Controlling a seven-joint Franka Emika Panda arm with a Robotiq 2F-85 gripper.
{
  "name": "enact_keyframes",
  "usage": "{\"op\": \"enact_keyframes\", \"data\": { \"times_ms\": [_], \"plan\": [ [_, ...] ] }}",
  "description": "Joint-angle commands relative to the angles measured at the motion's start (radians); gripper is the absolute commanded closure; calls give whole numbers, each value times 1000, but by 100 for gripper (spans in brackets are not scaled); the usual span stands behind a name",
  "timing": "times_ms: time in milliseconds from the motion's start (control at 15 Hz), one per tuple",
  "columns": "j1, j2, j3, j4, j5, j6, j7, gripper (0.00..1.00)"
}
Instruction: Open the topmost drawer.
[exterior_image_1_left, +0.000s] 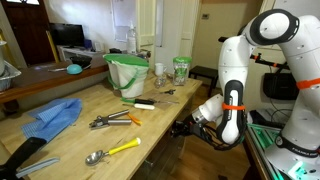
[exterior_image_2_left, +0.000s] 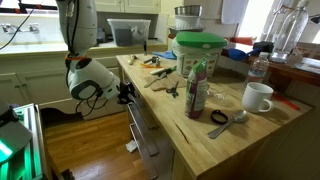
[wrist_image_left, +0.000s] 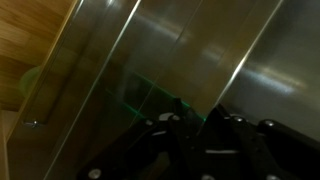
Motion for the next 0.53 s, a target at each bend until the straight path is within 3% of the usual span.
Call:
{"op": "enact_keyframes", "data": {
  "times_ms": [0,333,400,467],
  "plan": [
    [-77,-70,55,-101,-139,-104,109,93],
    [-156,-172,88,-191,-236,-200,199,94],
    [-153,-113,87,-98,-244,-255,210,94],
    [-155,-123,87,-104,-248,-275,212,93]
  ]
}}
